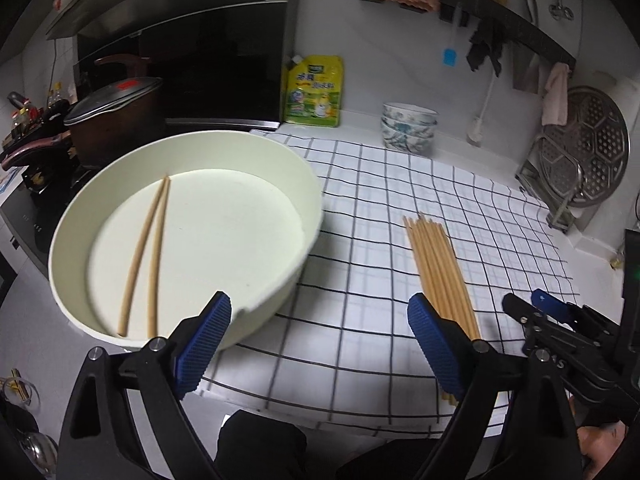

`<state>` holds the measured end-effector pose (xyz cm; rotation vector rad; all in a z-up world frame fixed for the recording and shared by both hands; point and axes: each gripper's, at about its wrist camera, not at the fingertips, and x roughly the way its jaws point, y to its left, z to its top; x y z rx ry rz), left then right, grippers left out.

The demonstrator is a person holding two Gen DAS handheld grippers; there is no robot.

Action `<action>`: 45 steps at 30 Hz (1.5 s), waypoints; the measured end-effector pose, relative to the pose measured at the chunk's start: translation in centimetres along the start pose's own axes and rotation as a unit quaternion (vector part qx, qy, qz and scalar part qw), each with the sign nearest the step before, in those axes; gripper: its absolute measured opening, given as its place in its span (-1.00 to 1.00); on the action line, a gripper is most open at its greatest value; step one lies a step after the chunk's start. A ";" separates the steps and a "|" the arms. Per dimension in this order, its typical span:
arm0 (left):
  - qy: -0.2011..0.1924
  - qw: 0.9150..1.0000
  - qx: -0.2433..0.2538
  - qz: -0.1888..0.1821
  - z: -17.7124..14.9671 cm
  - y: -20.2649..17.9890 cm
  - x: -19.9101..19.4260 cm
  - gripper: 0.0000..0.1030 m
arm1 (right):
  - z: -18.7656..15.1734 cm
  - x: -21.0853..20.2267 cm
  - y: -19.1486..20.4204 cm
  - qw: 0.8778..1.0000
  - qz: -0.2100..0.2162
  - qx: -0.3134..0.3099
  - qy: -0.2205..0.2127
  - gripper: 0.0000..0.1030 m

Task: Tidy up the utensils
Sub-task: 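Move both tools back over the chopstick bundle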

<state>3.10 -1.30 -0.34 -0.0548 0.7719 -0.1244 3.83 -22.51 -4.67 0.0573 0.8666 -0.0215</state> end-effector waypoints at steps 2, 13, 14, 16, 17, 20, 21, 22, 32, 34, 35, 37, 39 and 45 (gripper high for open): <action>0.004 1.000 0.006 -0.001 -0.4 -0.7 0.3 0.73 | -0.3 0.7 -0.2 1.000 0.000 -0.001 0.009 -0.04; 0.026 1.000 0.007 0.002 -1.6 -1.5 1.9 0.74 | 0.0 3.9 0.7 0.999 -0.023 -0.033 0.032 -0.04; 0.027 1.000 0.006 0.003 -1.6 -1.5 2.0 0.74 | 0.0 4.1 0.7 0.999 -0.025 -0.035 0.034 -0.04; 0.029 1.000 0.004 0.005 -1.7 -1.4 2.2 0.74 | -0.1 4.5 0.8 0.998 -0.028 -0.038 0.037 -0.04; 0.029 1.000 0.003 0.006 -1.7 -1.4 2.3 0.74 | -0.2 4.6 0.7 0.998 -0.026 -0.038 0.037 -0.04; 0.032 0.999 0.001 0.005 -1.7 -1.4 2.5 0.74 | -0.3 4.8 0.6 0.998 -0.027 -0.039 0.039 -0.04; 0.033 0.999 0.000 0.005 -1.7 -1.5 2.6 0.74 | -0.3 4.8 0.6 0.998 -0.026 -0.039 0.041 -0.04; 0.034 0.999 0.000 0.004 -1.7 -1.6 2.7 0.74 | -0.5 4.9 0.5 0.998 -0.028 -0.042 0.047 -0.04; 0.051 0.999 0.017 -0.011 -2.7 -3.9 4.0 0.76 | -1.1 4.5 -2.7 0.999 -0.031 -0.005 0.040 -0.04; 0.055 0.998 0.022 -0.009 -3.0 -4.6 4.5 0.76 | -1.1 4.5 -3.2 0.999 -0.032 -0.006 0.039 -0.04; 0.057 0.998 0.022 -0.009 -3.1 -4.8 4.8 0.76 | -1.1 4.5 -3.4 0.999 -0.034 -0.007 0.038 -0.04; 0.058 0.998 0.023 -0.011 -3.2 -5.4 5.4 0.76 | -1.1 4.5 -3.8 0.999 -0.033 -0.005 0.037 -0.04; 0.057 0.998 0.028 -0.008 -3.0 -5.9 5.9 0.76 | -1.0 4.5 -4.4 0.999 -0.031 0.000 0.036 -0.04; 0.069 0.997 0.035 0.002 -2.7 -6.5 7.8 0.76 | -1.0 4.4 -5.9 0.999 -0.017 0.013 0.029 -0.04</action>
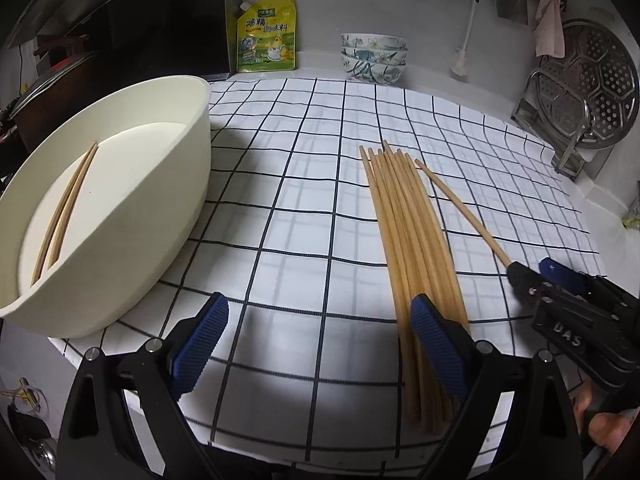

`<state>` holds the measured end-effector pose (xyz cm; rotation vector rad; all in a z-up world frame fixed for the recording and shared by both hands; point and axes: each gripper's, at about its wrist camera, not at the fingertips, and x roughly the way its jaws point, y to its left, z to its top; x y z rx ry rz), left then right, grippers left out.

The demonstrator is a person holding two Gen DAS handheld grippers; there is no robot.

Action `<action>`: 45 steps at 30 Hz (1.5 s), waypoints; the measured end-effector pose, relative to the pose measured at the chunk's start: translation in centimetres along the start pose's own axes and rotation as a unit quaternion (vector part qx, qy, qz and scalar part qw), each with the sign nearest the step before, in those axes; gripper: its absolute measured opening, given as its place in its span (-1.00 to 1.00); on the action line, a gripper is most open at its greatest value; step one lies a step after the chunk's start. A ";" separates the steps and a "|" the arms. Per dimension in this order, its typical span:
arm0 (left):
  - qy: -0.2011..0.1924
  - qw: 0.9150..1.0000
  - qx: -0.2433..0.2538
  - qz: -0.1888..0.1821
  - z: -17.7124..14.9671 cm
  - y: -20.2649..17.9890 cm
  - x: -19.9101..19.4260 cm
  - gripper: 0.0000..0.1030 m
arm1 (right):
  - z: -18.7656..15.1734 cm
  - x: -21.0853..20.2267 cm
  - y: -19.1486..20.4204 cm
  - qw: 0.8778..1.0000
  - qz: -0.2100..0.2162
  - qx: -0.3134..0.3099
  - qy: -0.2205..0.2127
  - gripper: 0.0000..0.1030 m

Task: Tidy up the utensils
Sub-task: 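Move both tools back over the chopstick bundle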

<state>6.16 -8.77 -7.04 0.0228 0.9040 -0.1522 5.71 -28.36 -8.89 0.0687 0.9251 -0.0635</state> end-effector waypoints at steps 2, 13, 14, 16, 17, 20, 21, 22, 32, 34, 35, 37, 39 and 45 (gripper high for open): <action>0.004 1.000 0.002 0.004 0.1 0.0 0.6 0.76 | 0.1 0.0 -0.4 1.000 0.004 0.005 -0.001 -0.04; 0.001 0.999 0.019 0.027 0.4 -0.6 1.0 0.79 | 0.1 -0.2 -1.3 1.000 0.018 0.017 -0.002 -0.04; 0.001 0.999 0.020 0.027 0.4 -0.6 1.1 0.79 | 0.2 -0.1 -1.2 1.000 0.018 0.015 -0.001 -0.04; 0.003 0.999 0.025 0.028 0.6 -0.8 1.4 0.79 | 0.2 -0.2 -1.1 1.000 0.020 0.012 -0.002 -0.04; 0.004 0.999 0.027 0.028 0.6 -0.8 1.5 0.79 | 0.2 -0.2 -1.1 1.000 0.020 0.012 -0.002 -0.04; 0.009 0.999 0.031 0.026 0.6 -1.0 1.7 0.79 | 0.2 -0.2 -1.1 1.000 0.021 0.011 -0.002 -0.04; 0.009 0.999 0.032 0.029 0.6 -1.1 1.8 0.81 | 0.2 -0.2 -1.1 1.000 0.022 0.011 -0.001 -0.04; 0.008 0.999 0.033 0.031 0.5 -1.1 1.8 0.84 | 0.2 -0.2 -1.1 1.000 0.022 0.011 -0.001 -0.04; 0.018 0.998 0.041 0.049 0.2 -1.0 2.3 0.89 | 0.3 -0.3 -1.3 1.000 0.026 0.016 -0.003 -0.04; 0.020 0.998 0.038 0.051 0.2 -0.8 2.4 0.89 | 0.2 -0.3 -1.3 1.000 0.026 0.015 -0.002 -0.04; 0.019 0.998 0.038 0.055 0.2 -0.8 2.4 0.89 | 0.2 -0.3 -1.2 1.000 0.026 0.013 -0.003 -0.04; 0.017 0.997 0.038 0.061 0.3 -0.8 2.4 0.89 | 0.3 -0.4 -1.0 1.000 0.026 0.010 -0.004 -0.04; 0.017 0.997 0.034 0.060 0.4 -0.7 2.6 0.89 | 0.3 -0.3 -0.8 1.000 0.023 0.007 -0.004 -0.04; 0.011 0.998 0.029 0.063 0.9 -0.8 3.1 0.89 | 0.6 0.2 -0.5 1.000 0.009 0.005 0.005 -0.04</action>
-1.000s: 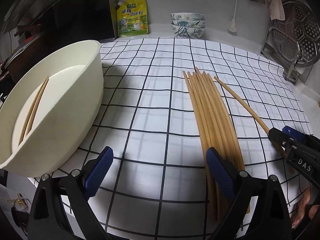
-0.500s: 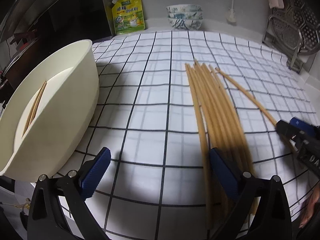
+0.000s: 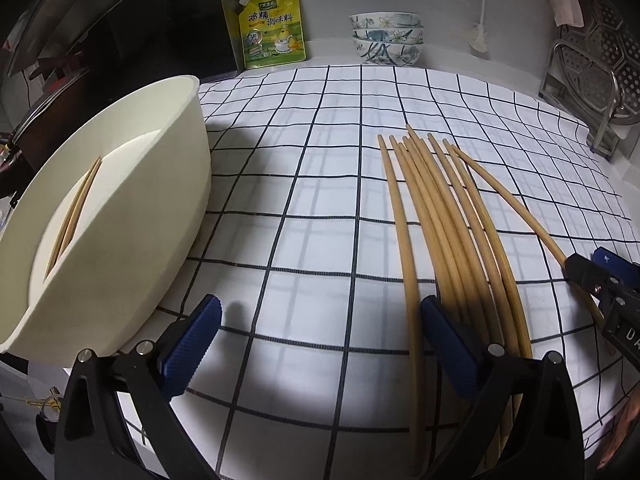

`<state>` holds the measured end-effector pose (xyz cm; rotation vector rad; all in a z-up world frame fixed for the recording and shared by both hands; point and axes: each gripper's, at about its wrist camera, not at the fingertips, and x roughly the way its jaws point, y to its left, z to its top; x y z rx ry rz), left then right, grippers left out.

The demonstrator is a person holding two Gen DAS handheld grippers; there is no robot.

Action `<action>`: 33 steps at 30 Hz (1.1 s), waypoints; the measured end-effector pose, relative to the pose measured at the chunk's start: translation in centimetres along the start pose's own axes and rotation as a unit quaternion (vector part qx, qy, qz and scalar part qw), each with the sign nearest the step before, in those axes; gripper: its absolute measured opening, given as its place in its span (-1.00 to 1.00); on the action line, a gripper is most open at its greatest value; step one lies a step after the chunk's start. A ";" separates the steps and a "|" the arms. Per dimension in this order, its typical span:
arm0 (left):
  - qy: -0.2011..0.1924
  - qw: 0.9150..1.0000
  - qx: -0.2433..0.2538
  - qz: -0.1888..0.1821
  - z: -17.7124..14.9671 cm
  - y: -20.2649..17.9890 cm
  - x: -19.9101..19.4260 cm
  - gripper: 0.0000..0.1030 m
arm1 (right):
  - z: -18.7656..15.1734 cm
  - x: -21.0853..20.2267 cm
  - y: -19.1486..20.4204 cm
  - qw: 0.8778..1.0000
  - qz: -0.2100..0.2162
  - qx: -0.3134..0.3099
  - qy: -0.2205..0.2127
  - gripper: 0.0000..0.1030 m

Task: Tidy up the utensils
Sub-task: 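Move both tools back over the chopstick bundle, then close the right tool on a chopstick while the left tool grasps another, then carry both held chopsticks up and over the cream basin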

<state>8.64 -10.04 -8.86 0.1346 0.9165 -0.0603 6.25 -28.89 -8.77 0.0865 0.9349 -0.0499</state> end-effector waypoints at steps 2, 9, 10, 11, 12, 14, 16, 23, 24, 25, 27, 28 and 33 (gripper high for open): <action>-0.002 1.000 0.000 -0.001 0.1 -0.1 0.1 0.86 | 0.0 0.1 0.3 1.000 -0.004 -0.008 -0.001 -0.04; -0.010 0.999 0.002 -0.035 0.2 -0.6 -0.3 0.21 | 0.0 0.5 2.4 0.999 -0.011 -0.048 -0.008 -0.28; -0.009 0.999 0.004 -0.042 0.2 -0.8 -0.4 0.01 | 0.0 0.5 2.8 0.999 -0.004 -0.053 -0.009 -0.41; -0.009 0.999 0.007 -0.046 0.3 -1.0 -0.4 -0.21 | 0.0 0.5 3.1 0.998 -0.001 -0.059 -0.009 -0.64; -0.009 0.999 0.009 -0.047 0.3 -1.1 -0.5 -0.32 | 0.0 0.5 3.4 0.998 -0.002 -0.065 -0.010 -0.82; -0.005 0.998 0.013 -0.056 0.4 -1.3 -0.5 -0.84 | 0.0 0.4 3.5 0.998 0.001 -0.066 -0.011 -0.87; 0.001 0.998 0.011 -0.061 0.5 -1.2 -0.6 -0.86 | 0.0 0.4 2.9 0.999 0.016 -0.050 -0.010 -0.88; 0.000 0.997 0.001 -0.073 0.3 -0.5 -1.8 -0.86 | 0.2 -0.5 1.0 0.998 0.064 0.009 -0.019 -0.88; -0.003 0.997 0.001 -0.074 0.4 -0.4 -2.1 -0.86 | 0.2 -0.7 0.8 0.997 0.073 0.016 -0.022 -0.88; -0.008 0.997 0.001 -0.077 0.4 -0.3 -2.6 -0.86 | 0.2 -0.9 0.7 0.996 0.078 0.021 -0.025 -0.88; -0.016 0.996 0.001 -0.082 0.5 -0.1 -3.4 -0.86 | 0.3 -1.3 0.3 0.995 0.086 0.033 -0.032 -0.88; -0.021 0.996 0.001 -0.085 0.6 0.0 -3.9 -0.86 | 0.3 -1.5 0.3 0.995 0.089 0.036 -0.035 -0.88; -0.044 0.994 -0.001 -0.100 1.1 0.9 -6.2 -0.86 | 0.4 -2.8 0.1 0.992 0.102 0.049 -0.051 -0.88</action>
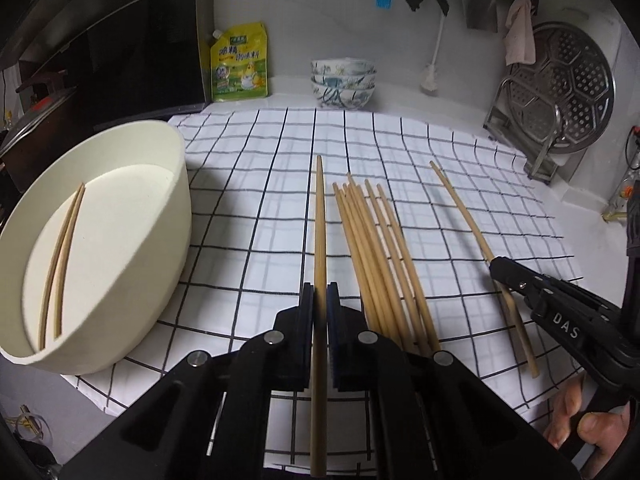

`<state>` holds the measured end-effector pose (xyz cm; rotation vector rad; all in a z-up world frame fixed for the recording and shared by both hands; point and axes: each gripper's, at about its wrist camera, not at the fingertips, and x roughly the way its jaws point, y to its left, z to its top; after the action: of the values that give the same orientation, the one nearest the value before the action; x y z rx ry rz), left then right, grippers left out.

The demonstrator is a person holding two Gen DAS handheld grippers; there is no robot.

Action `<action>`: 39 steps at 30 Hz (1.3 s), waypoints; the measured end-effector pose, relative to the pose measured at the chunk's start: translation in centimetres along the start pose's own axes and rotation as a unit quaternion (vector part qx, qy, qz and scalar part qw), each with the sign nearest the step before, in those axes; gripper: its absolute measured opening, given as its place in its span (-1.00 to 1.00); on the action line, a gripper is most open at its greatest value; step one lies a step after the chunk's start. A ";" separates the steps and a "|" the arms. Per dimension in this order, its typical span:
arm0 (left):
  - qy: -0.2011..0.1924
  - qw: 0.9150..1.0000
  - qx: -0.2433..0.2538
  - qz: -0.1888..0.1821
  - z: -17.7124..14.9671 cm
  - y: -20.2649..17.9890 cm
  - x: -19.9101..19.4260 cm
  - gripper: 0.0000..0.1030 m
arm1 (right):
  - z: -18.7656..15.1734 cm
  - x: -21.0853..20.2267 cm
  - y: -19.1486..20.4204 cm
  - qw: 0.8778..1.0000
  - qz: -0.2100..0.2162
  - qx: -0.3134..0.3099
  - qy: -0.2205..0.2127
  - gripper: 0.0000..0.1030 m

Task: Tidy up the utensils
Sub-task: 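Carry both held chopsticks up and over the cream basin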

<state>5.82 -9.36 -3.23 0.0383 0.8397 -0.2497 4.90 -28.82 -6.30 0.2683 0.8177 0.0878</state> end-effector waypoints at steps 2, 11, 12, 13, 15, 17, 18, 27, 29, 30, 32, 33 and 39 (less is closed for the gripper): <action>-0.014 1.000 -0.003 -0.006 0.4 0.4 -1.1 -0.86 | 0.1 -0.6 0.5 1.000 0.006 0.001 -0.007 -0.88; -0.071 0.997 -0.029 0.000 2.2 5.5 -6.1 -0.86 | 1.1 -2.9 7.1 0.997 0.064 -0.023 -0.046 -0.88; -0.076 0.996 -0.034 0.004 2.4 6.5 -6.4 -0.86 | 1.3 -2.8 8.1 0.996 0.074 -0.026 -0.047 -0.88; -0.081 0.996 -0.038 0.006 2.6 7.2 -6.7 -0.86 | 1.6 -2.7 9.2 0.995 0.083 -0.029 -0.048 -0.88; -0.087 0.995 -0.046 0.013 3.0 8.8 -6.9 -0.86 | 2.1 -2.1 11.0 0.994 0.093 -0.038 -0.049 -0.88; -0.085 0.994 -0.060 -0.012 3.5 10.6 -7.0 -0.84 | 2.6 -1.2 12.6 0.993 0.104 -0.041 -0.041 -0.88; -0.087 0.994 -0.065 -0.020 3.8 11.3 -7.1 -0.83 | 2.8 -0.8 13.3 0.992 0.111 -0.043 -0.038 -0.88; -0.138 0.986 -0.066 -0.063 6.0 13.0 -10.1 -0.85 | 4.1 -0.6 18.0 0.989 0.120 -0.072 -0.035 -0.88; -0.141 0.985 -0.071 -0.070 6.6 13.7 -10.5 -0.85 | 4.4 -0.9 18.9 0.989 0.123 -0.079 -0.037 -0.88; -0.143 0.984 -0.077 -0.075 6.8 14.3 -10.9 -0.85 | 4.6 -1.0 19.4 0.988 0.125 -0.083 -0.039 -0.88; -0.155 0.981 -0.084 -0.077 7.1 15.4 -11.7 -0.85 | 4.9 -1.2 20.3 0.986 0.130 -0.090 -0.044 -0.88; -0.161 0.980 -0.085 -0.076 7.2 15.7 -12.1 -0.84 | 5.1 -1.3 20.9 0.985 0.134 -0.094 -0.046 -0.88; -0.180 0.980 -0.073 -0.037 8.0 18.2 -12.3 -0.86 | 6.0 0.6 24.5 0.982 0.148 -0.118 -0.028 -0.88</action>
<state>8.09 9.72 10.06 -0.1726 0.4967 -0.2547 10.33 -6.31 3.79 0.1664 0.7000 0.4521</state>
